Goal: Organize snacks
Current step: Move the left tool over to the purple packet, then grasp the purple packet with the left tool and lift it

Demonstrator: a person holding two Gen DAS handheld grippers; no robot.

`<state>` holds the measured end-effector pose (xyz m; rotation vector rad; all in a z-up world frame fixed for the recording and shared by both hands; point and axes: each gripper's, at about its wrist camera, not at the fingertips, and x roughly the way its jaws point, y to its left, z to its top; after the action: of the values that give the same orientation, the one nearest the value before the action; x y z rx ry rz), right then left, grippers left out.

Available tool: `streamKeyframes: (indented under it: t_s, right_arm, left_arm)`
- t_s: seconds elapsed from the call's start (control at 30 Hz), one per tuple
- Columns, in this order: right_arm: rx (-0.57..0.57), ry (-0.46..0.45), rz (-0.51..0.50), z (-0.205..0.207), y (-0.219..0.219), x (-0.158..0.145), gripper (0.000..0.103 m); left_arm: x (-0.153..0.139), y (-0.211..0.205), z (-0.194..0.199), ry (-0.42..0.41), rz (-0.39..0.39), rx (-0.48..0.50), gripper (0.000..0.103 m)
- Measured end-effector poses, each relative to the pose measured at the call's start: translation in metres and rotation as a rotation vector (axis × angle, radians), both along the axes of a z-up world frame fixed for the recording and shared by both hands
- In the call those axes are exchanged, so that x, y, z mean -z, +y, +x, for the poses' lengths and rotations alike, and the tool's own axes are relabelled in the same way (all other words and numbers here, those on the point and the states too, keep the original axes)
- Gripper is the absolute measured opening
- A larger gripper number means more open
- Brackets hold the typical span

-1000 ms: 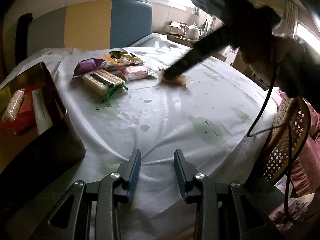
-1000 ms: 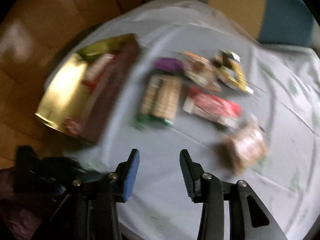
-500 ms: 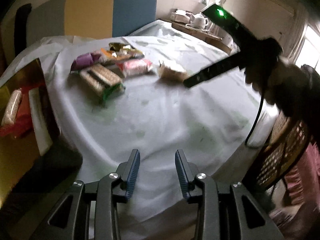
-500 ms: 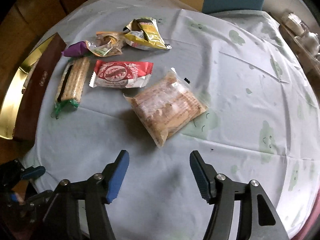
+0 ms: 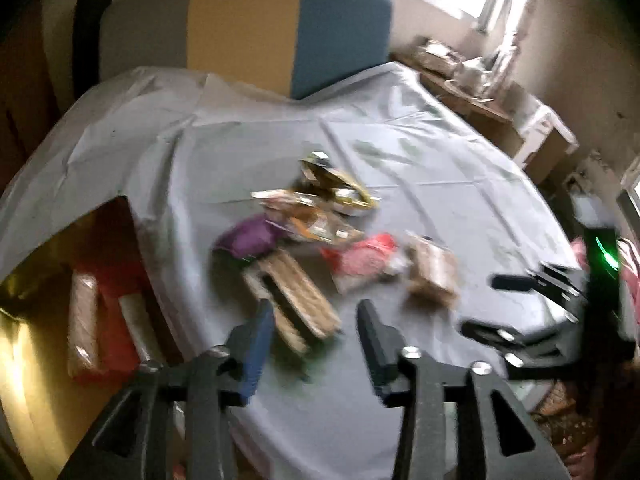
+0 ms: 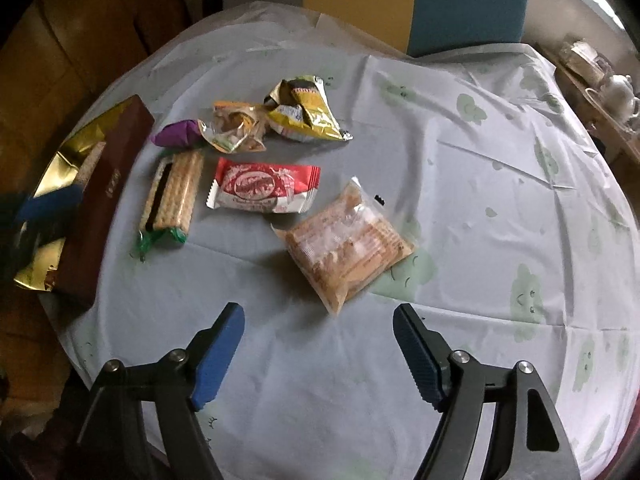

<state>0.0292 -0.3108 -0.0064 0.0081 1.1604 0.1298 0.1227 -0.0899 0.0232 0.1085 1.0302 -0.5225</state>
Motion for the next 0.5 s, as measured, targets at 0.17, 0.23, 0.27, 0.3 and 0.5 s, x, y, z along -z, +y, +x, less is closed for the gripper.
streamKeyframes:
  t_s: [0.17,0.23,0.27,0.3,0.5]
  right_arm:
    - [-0.018,-0.015,-0.001,0.000,0.004,-0.003,0.078]
    - [-0.023,-0.020,-0.003,0.000,0.004,-0.002,0.078]
    - [-0.025,-0.023,-0.004,-0.001,0.004,-0.003,0.078]
    - [-0.027,-0.028,-0.006,-0.001,0.005,-0.004,0.078]
    - [-0.033,-0.039,0.011,-0.004,0.006,-0.008,0.079]
  left_arm:
    - [0.006,0.000,0.033,-0.039,0.120,0.047,0.054]
    - [0.009,-0.004,0.045,-0.041,0.151,0.075,0.055]
    - [0.012,-0.005,0.050,-0.041,0.163,0.090,0.055]
    - [0.015,-0.007,0.054,-0.042,0.178,0.109,0.055]
    - [0.032,-0.024,0.080,-0.007,0.236,0.179,0.056]
